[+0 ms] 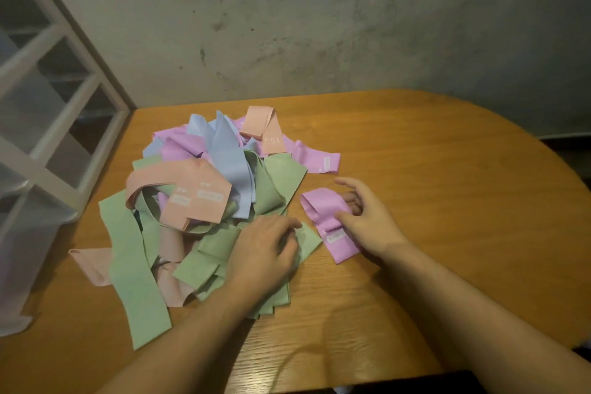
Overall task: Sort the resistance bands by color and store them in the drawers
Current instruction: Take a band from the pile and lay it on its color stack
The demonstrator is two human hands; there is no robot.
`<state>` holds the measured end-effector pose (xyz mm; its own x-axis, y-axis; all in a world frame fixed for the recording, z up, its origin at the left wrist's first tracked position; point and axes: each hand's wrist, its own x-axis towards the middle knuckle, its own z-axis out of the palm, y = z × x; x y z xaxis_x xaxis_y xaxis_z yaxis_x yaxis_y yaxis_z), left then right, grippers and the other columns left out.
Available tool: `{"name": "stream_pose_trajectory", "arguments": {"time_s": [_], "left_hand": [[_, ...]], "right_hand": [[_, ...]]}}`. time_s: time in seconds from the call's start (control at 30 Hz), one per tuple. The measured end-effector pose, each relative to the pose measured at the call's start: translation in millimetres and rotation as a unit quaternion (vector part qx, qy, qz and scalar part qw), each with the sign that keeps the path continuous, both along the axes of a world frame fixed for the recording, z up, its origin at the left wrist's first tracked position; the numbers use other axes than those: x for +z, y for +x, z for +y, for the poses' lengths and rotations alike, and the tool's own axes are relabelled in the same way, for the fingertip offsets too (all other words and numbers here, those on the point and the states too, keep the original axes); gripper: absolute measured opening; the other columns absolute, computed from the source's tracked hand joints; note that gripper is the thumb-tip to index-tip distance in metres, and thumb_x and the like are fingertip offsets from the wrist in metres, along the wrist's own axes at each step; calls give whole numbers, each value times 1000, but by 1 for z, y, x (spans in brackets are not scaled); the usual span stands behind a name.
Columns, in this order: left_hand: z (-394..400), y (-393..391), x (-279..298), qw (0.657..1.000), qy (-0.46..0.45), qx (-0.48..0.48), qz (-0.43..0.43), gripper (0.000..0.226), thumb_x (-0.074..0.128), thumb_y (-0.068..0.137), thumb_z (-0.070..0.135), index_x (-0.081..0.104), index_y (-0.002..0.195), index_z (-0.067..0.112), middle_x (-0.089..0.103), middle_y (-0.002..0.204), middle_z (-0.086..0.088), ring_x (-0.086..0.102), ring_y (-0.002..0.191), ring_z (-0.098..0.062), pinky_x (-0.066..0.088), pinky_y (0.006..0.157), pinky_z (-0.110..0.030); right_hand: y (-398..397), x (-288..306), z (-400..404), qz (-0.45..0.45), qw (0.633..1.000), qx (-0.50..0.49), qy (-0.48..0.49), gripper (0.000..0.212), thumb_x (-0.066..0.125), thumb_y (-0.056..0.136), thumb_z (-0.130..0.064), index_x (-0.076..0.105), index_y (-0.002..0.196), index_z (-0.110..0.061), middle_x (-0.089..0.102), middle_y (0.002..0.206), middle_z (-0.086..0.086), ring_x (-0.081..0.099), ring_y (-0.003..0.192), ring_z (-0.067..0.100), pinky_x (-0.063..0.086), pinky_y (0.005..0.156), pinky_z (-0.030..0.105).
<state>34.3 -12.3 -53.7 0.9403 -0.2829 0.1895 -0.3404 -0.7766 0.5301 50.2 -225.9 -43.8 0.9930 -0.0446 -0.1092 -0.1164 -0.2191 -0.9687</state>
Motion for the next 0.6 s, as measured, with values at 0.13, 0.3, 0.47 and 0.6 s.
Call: {"name": "stream_pose_trajectory", "arguments": {"time_s": [0.13, 0.3, 0.47, 0.6], "left_hand": [[-4, -2, 11, 999, 21, -22, 27, 27, 52, 90, 36, 63, 114, 35, 64, 104, 14, 54, 99, -11, 47, 86, -38], [-14, -15, 26, 998, -14, -39, 51, 38, 52, 88, 40, 58, 125, 35, 62, 116, 12, 57, 108, -12, 47, 95, -40], [-29, -42, 35, 993, -37, -83, 70, 41, 54, 87, 42, 60, 126, 32, 65, 116, 13, 58, 108, -7, 49, 94, -36], [-41, -58, 40, 973, -140, -87, 163, 32, 61, 84, 41, 58, 116, 43, 64, 115, 24, 58, 111, 5, 50, 96, -27]], "right_hand": [[-16, 7, -7, -10, 1000, -15, 10, 58, 51, 88, 15, 62, 116, -35, 71, 111, 2, 69, 102, 19, 57, 82, 35], [-38, 20, -7, 7, 997, -32, 63, 40, 47, 92, 14, 66, 107, -18, 70, 84, 8, 65, 62, 17, 51, 52, 31], [-52, 29, -8, -13, 998, -30, 45, 41, 49, 92, 11, 64, 110, -22, 69, 76, 3, 57, 72, 28, 51, 67, 52], [-65, 41, -6, -37, 998, -18, 41, 42, 48, 92, 14, 64, 108, -22, 70, 73, -9, 64, 73, 3, 50, 71, 20]]}}
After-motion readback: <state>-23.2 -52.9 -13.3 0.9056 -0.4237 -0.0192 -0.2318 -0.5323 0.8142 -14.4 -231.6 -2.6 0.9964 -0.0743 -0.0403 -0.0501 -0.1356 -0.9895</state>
